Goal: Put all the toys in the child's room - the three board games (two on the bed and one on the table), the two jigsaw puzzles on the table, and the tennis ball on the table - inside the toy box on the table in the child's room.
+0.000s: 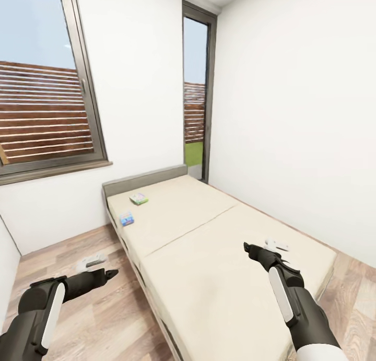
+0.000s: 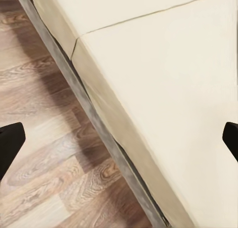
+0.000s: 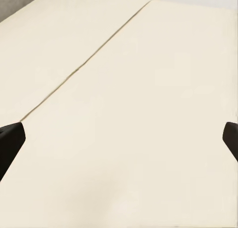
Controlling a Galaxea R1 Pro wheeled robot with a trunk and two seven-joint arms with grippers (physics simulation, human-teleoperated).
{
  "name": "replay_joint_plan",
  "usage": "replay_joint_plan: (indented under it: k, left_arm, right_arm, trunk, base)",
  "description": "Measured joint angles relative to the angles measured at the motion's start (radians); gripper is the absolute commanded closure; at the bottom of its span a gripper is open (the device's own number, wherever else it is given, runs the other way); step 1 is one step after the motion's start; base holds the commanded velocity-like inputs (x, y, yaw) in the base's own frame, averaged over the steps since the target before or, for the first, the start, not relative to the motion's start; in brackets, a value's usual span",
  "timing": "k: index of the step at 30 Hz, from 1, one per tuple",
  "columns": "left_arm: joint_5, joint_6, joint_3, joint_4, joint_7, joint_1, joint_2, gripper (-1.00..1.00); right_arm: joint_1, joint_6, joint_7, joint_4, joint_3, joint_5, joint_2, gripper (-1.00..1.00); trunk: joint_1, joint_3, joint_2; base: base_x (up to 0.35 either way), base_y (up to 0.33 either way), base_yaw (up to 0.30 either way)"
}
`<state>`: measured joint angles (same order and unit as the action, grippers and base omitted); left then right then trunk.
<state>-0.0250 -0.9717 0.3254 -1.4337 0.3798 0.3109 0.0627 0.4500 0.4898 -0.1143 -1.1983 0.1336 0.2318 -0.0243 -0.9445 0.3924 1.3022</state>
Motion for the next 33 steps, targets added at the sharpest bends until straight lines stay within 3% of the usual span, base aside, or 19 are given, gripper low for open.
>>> replay_joint_plan:
  k: [18,26,33]
  left_arm:
    - [0.000,0.000,0.000,0.000,0.000,0.000,0.000,-1.00]
    - [0.000,0.001,0.000,0.000,0.000,0.000,0.000,-1.00]
    - [0.000,0.000,0.000,0.000,0.000,0.000,0.000,-1.00]
  right_arm:
    - [0.000,0.000,0.000,0.000,0.000,0.000,-0.001,-1.00]
    - [0.000,-0.001,-0.001,-0.003,-0.001,0.000,0.000,-1.00]
    - [0.000,-0.003,-0.001,-0.003,-0.003,-0.002,0.000,-1.00]
  trunk:
    - [0.000,0.000,0.000]
    - [0.000,-0.002,0.000]
    - [0.000,-0.003,0.000]
  base:
    - [0.116,0.259,-0.280]
    - [0.091,0.057,-0.265]
    - [0.006,0.004,-0.055]
